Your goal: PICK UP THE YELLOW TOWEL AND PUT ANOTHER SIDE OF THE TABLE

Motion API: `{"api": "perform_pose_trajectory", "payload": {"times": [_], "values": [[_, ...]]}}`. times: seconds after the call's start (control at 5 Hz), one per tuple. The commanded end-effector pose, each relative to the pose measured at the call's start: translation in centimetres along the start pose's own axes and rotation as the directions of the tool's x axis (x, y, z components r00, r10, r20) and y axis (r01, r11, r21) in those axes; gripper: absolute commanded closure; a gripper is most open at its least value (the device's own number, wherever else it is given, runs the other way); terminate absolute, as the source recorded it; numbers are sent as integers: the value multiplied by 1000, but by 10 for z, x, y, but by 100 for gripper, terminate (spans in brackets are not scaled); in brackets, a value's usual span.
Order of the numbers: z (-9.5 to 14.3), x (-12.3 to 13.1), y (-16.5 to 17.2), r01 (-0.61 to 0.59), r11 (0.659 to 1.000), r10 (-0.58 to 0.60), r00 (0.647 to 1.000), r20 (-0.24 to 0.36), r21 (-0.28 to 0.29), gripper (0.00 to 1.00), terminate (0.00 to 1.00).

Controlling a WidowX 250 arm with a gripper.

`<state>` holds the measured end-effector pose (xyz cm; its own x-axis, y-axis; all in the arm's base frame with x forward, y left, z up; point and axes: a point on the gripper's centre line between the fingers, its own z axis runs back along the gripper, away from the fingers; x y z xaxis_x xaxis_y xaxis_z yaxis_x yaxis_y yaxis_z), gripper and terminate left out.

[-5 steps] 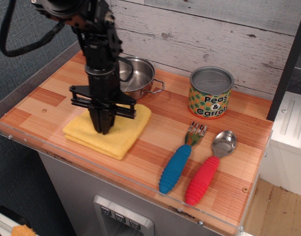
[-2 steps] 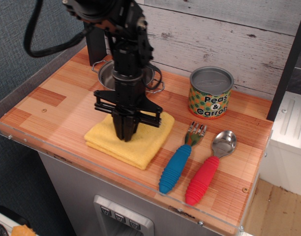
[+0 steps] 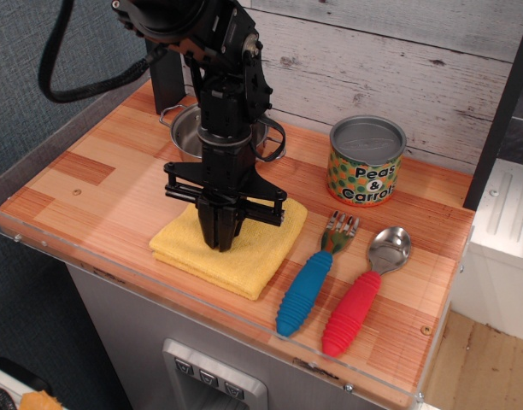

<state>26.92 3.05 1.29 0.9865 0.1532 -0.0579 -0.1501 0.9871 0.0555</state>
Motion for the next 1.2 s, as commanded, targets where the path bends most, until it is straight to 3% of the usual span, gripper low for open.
{"api": "perform_pose_trajectory", "payload": {"times": [0.0,0.6,1.0], "values": [[26,6,9,-8,1000,8,996,93,-3,0,0],[55,2,9,-8,999,15,987,159,-45,0,0],[75,-3,34,-22,1000,23,984,175,-7,0,0]]}}
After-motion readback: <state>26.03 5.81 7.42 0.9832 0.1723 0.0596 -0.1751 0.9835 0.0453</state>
